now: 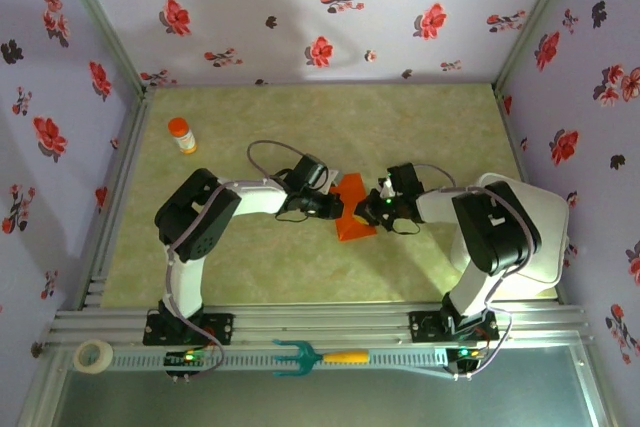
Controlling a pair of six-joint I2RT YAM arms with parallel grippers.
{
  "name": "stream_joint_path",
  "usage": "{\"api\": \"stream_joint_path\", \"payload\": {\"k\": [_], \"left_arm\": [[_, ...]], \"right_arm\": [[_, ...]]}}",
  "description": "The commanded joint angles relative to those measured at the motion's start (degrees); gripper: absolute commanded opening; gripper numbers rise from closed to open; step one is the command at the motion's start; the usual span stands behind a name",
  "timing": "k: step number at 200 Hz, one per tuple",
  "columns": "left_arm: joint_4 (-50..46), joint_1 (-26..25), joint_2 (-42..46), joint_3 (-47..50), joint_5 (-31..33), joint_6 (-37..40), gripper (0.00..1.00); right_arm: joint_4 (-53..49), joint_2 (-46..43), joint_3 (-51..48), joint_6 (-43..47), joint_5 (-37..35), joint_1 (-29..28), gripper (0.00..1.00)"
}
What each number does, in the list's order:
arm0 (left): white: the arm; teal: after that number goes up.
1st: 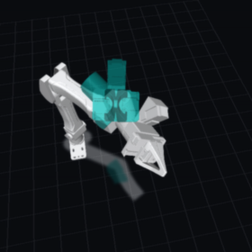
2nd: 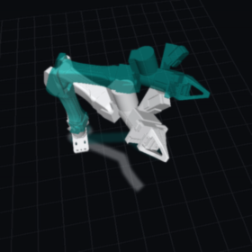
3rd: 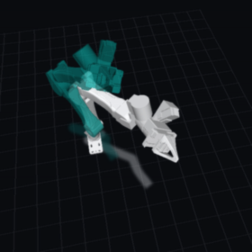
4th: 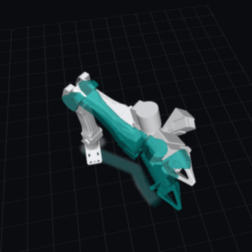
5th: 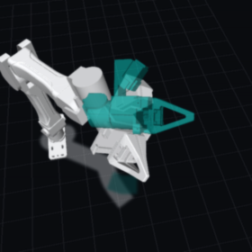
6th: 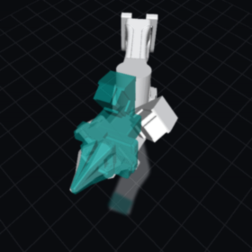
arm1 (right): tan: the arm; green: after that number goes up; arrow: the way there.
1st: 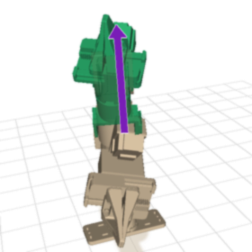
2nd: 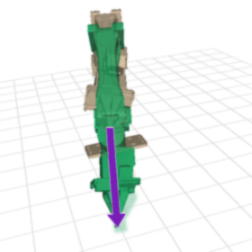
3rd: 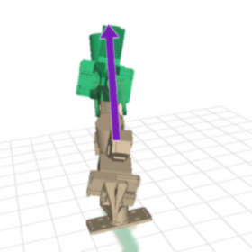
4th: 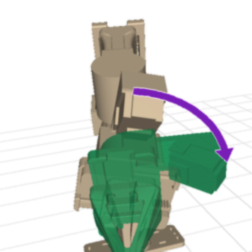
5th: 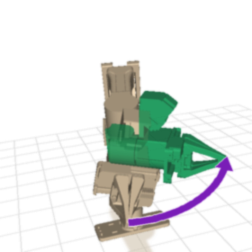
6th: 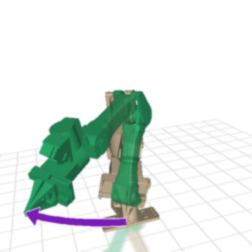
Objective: Fold a paper plane with a square sheet of paper (pick it up from the middle)
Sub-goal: Fold the triangle a second time at the center of the table.
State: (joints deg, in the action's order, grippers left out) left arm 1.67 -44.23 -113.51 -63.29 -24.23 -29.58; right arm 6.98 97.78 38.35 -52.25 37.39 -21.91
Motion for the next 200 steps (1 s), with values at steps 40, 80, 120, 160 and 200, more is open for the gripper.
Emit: {"api": "stream_joint_path", "payload": {"k": [40, 80, 120, 160, 200], "left_arm": [[-4.3, 0.3, -2.1, 0.1, 0.7, 0.9, 0.08], [-4.3, 0.3, -2.0, 0.6, 0.6, 0.8, 0.08], [-4.1, 0.3, -2.1, 0.5, 0.6, 0.9, 0.08], [-4.3, 0.3, -1.9, 0.4, 0.7, 0.9, 0.08], [-5.2, 0.3, 0.6, 0.1, 2.5, 0.0, 0.15]], "right_arm": [[-6.3, -0.3, 0.4, 4.0, -2.6, -0.3, 0.06], [-3.0, -3.3, 2.0, 1.6, 0.1, -0.3, 0.06], [0.2, -0.3, 2.9, 0.3, 2.4, -1.3, 0.06], [-7.0, 2.9, 3.2, 4.6, -3.5, -1.5, 0.06], [-4.7, 3.0, -0.7, 3.0, -5.8, -1.5, 0.04]]}}
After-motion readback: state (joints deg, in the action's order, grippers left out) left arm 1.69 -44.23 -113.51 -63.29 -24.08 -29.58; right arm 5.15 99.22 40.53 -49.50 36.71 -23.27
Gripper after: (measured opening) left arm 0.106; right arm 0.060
